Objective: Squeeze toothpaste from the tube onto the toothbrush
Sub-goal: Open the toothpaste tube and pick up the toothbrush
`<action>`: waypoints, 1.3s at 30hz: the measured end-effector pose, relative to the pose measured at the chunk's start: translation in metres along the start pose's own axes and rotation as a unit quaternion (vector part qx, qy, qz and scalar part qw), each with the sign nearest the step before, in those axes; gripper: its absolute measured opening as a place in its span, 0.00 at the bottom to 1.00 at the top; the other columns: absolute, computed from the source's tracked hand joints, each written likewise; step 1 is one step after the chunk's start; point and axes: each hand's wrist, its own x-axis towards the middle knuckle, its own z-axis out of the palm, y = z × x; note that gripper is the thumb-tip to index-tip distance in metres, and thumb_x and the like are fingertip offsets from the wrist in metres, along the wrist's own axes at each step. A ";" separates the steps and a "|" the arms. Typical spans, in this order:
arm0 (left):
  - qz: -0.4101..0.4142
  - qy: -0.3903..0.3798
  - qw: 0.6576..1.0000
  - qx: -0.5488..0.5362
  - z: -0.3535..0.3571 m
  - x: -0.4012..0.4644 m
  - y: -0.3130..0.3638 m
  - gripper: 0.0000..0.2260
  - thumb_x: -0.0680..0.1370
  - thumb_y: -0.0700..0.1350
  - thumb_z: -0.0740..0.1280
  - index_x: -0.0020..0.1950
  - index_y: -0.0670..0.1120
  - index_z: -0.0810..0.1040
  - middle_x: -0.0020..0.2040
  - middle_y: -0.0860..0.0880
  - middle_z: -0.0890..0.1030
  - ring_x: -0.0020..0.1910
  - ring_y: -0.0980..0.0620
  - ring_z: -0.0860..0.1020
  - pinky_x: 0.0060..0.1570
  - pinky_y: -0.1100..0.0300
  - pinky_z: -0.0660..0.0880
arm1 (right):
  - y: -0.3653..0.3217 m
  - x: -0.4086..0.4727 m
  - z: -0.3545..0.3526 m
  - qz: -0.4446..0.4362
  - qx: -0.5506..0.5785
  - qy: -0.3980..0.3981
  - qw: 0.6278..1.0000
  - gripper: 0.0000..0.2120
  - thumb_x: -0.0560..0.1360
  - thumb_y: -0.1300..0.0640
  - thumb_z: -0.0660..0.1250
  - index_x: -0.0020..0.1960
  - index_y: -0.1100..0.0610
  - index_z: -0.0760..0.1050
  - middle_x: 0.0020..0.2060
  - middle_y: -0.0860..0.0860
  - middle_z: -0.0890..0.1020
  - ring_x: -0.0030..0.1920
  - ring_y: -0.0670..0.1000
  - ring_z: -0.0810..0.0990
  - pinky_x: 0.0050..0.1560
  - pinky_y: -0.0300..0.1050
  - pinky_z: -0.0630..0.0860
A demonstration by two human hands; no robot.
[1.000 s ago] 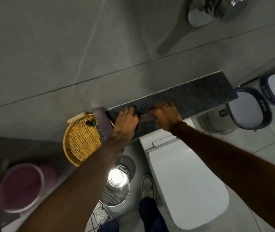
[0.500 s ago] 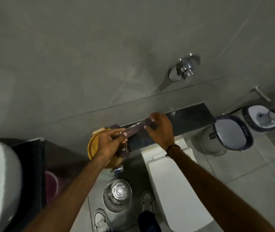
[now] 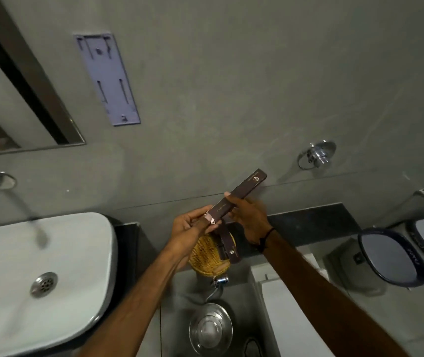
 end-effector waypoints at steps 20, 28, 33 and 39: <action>-0.180 0.125 0.919 -0.328 -0.025 0.016 0.012 0.13 0.84 0.46 0.58 0.44 0.41 0.75 0.35 0.43 0.78 0.36 0.50 0.74 0.35 0.58 0.75 | -0.008 -0.046 0.080 -0.345 -0.243 0.051 0.905 0.08 0.74 0.53 0.77 0.49 0.54 0.81 0.34 0.40 0.84 0.30 0.33 0.81 0.32 0.29 0.79; -0.233 0.201 0.930 -0.201 -0.042 0.035 -0.020 0.14 0.83 0.53 0.63 0.57 0.43 0.76 0.37 0.46 0.73 0.30 0.56 0.68 0.15 0.70 0.65 | -0.020 -0.024 0.066 -0.275 -0.192 0.118 0.935 0.06 0.76 0.51 0.74 0.49 0.51 0.78 0.41 0.50 0.86 0.43 0.48 0.88 0.47 0.54 0.87; -0.204 0.317 0.910 -0.172 -0.068 0.033 -0.034 0.19 0.82 0.55 0.65 0.40 0.41 0.72 0.35 0.46 0.72 0.27 0.53 0.68 0.22 0.64 0.67 | -0.030 -0.003 0.026 -0.252 -0.386 0.161 0.872 0.17 0.82 0.46 0.63 0.64 0.57 0.75 0.52 0.53 0.84 0.51 0.56 0.84 0.52 0.55 0.84; -0.156 0.390 0.891 -0.173 -0.082 0.035 -0.034 0.19 0.80 0.53 0.70 0.36 0.43 0.70 0.33 0.45 0.75 0.26 0.51 0.70 0.18 0.68 0.67 | 0.000 0.012 -0.007 -0.116 -0.646 -0.009 0.755 0.20 0.80 0.45 0.66 0.66 0.57 0.75 0.55 0.56 0.84 0.53 0.58 0.84 0.55 0.53 0.82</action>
